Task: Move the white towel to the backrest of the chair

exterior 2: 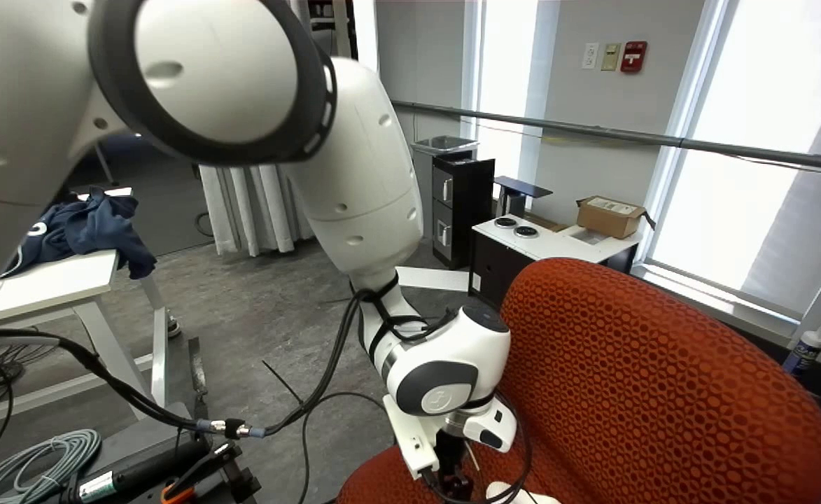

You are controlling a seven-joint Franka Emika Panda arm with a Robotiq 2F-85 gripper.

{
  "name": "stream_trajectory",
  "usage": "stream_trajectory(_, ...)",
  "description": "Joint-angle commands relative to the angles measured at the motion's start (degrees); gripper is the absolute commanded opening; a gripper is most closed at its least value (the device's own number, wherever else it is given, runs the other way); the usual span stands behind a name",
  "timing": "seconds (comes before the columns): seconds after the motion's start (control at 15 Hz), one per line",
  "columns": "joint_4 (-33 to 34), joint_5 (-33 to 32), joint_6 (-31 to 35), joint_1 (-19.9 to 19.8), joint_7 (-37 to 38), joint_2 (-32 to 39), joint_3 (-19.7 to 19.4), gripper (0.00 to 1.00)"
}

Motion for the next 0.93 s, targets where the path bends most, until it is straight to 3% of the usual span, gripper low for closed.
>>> stream_trajectory(0.0,11.8,0.4,0.0,1.9,4.6,13.3,-1.6,1.0)
stream_trajectory(0.4,24.0,-0.3,-4.3,4.7,10.1,24.1,-5.5,1.0)
stream_trajectory(0.87,25.1,-0.5,-3.3,2.3,7.8,21.1,-7.0,1.0)
